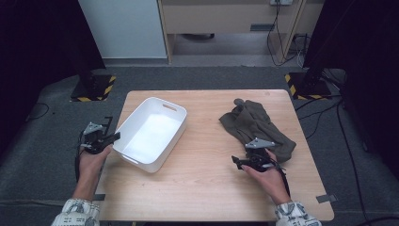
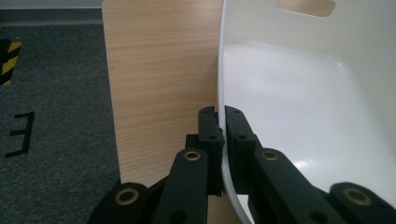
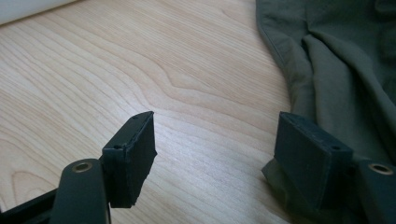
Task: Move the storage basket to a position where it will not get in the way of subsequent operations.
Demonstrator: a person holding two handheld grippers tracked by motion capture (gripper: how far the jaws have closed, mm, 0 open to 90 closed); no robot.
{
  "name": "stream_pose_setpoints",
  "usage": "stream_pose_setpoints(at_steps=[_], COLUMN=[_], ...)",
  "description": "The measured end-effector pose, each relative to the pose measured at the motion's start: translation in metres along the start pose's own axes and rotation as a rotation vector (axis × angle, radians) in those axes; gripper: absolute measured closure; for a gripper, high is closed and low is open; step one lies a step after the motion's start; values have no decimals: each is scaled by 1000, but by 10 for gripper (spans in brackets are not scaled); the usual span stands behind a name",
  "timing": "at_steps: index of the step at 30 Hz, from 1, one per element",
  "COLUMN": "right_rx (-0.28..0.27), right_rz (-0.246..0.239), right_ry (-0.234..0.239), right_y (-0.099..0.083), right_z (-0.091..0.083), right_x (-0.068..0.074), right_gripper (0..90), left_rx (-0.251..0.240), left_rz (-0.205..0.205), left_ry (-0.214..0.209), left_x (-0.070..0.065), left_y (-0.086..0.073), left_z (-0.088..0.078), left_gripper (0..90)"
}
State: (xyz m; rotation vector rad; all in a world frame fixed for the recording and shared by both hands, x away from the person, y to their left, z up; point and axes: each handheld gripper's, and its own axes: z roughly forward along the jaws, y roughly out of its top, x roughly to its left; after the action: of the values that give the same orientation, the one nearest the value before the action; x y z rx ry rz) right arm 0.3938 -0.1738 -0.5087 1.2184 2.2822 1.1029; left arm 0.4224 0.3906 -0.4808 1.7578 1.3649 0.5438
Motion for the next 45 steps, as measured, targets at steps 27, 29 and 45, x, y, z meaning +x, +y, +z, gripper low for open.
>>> stream_pose_setpoints(at_steps=[27,29,45], right_rx=[4,5,9], right_rz=[-44,-51,-48], right_ry=[-10,-7,-1], right_y=[0,-1,-1], right_z=[-4,-4,-3], right_x=[10,11,10], right_gripper=[263,264,266], left_rx=[-24,-29,-56], left_rz=[5,-4,-72], left_ry=[94,127,247], left_x=[-12,-12,4], left_y=[-8,-7,-8], left_z=[-14,-14,-17], left_gripper=[818,837,837])
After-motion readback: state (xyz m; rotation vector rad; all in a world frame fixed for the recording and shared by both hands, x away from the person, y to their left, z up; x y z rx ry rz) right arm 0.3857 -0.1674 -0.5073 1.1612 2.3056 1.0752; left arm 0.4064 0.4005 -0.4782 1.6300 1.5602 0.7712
